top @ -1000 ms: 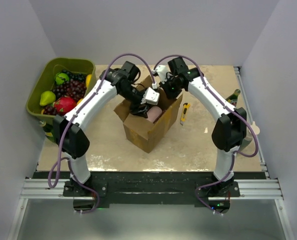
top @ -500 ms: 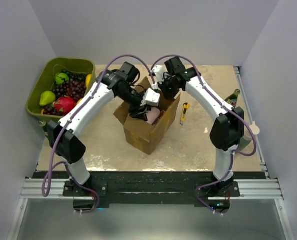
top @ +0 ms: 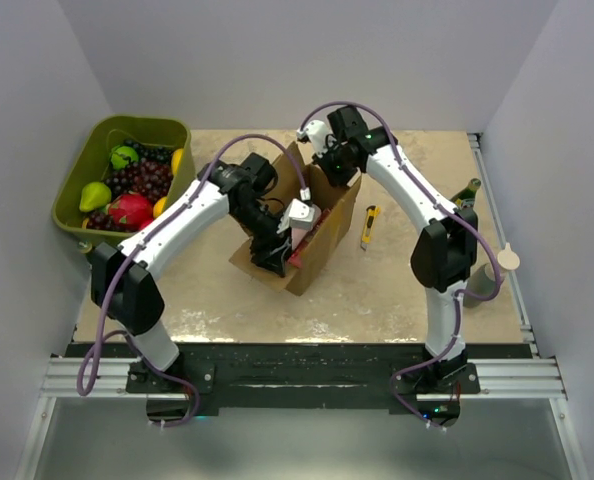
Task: Unpack the express box
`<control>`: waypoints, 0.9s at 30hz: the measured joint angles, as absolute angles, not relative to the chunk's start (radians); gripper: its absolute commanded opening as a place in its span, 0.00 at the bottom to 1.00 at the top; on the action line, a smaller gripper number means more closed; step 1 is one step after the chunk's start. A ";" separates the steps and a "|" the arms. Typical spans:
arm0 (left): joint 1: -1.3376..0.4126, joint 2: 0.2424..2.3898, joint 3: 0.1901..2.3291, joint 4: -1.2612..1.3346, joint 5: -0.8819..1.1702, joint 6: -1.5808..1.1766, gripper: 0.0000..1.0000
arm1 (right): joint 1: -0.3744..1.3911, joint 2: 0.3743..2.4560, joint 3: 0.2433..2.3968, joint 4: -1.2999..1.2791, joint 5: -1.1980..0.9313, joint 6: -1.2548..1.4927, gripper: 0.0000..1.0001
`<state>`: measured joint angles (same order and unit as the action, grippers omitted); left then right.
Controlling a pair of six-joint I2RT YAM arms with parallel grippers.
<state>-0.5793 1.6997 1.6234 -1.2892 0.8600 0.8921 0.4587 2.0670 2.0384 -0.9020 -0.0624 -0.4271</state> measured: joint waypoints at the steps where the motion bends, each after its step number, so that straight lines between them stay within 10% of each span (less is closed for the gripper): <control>1: -0.579 1.698 1.607 -1.287 0.859 0.903 0.67 | 0.459 2.068 2.040 -0.903 -0.062 -0.427 0.00; 11: -0.590 1.422 1.202 -0.888 0.734 1.003 0.14 | 0.462 2.050 2.004 -0.882 -0.085 -0.429 0.00; 13: -0.598 1.336 1.108 -0.774 0.689 1.022 0.01 | 0.463 2.014 1.958 -0.867 -0.095 -0.428 0.20; 16: -0.620 1.264 1.034 -0.710 0.649 1.043 0.00 | 0.462 1.941 1.900 -0.870 -0.103 -0.424 0.37; 27: -0.635 1.209 1.004 -0.694 0.539 1.128 0.00 | 0.490 1.671 1.933 -0.718 -0.299 -0.473 0.41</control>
